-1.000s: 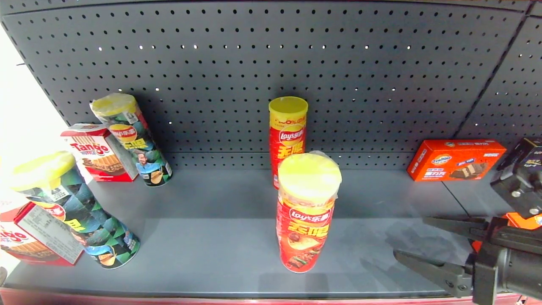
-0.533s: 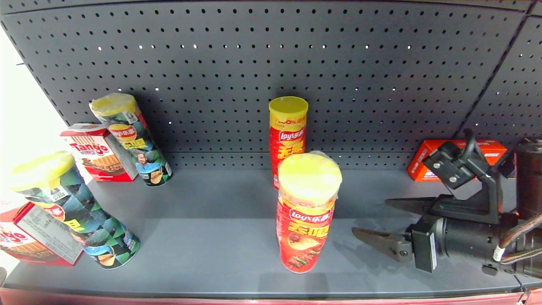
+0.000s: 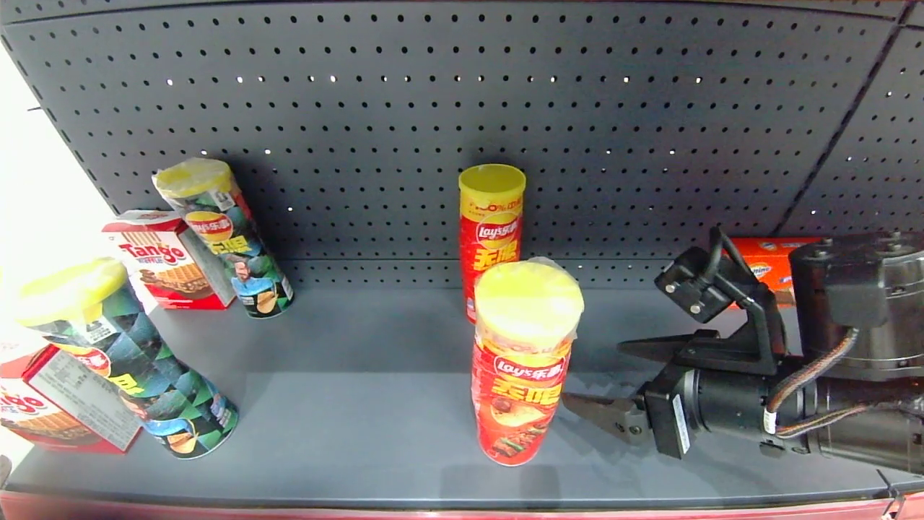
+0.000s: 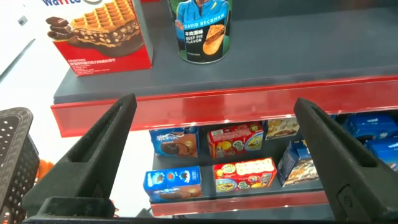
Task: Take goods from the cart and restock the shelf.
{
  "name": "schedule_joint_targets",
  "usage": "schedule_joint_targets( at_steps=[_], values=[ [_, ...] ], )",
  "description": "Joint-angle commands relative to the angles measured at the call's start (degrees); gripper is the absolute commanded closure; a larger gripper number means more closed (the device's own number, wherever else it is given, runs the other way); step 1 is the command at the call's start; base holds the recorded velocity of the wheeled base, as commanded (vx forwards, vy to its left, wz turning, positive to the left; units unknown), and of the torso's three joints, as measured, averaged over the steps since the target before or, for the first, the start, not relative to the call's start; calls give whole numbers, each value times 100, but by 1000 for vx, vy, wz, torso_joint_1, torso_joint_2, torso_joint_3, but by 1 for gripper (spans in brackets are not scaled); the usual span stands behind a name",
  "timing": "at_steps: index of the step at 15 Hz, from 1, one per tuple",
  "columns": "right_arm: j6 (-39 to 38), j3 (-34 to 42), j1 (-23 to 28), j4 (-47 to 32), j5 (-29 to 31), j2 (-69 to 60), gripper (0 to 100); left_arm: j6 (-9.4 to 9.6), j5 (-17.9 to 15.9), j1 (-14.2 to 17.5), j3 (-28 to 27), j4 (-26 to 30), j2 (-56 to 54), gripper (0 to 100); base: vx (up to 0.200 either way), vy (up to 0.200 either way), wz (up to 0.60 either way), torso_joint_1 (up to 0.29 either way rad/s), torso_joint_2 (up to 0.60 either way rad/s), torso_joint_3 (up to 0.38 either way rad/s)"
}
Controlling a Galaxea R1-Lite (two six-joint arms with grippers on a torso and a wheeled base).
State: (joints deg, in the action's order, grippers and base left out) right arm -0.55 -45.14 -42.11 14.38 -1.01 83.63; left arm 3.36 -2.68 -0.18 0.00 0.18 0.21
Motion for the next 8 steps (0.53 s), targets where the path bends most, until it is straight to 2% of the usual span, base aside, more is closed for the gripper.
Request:
schedule_joint_targets(
  at_steps=[1, 8],
  values=[
    [72, -109, -8, 3, -4, 189, 0, -2, -4, 1, 0, -1, 14, 0, 0, 0, 0, 0, 0, 0],
    [72, -118, 141, 3, -4, 110, 0, -2, -22, 1, 0, -1, 14, 0, 0, 0, 0, 0, 0, 0]
  ],
)
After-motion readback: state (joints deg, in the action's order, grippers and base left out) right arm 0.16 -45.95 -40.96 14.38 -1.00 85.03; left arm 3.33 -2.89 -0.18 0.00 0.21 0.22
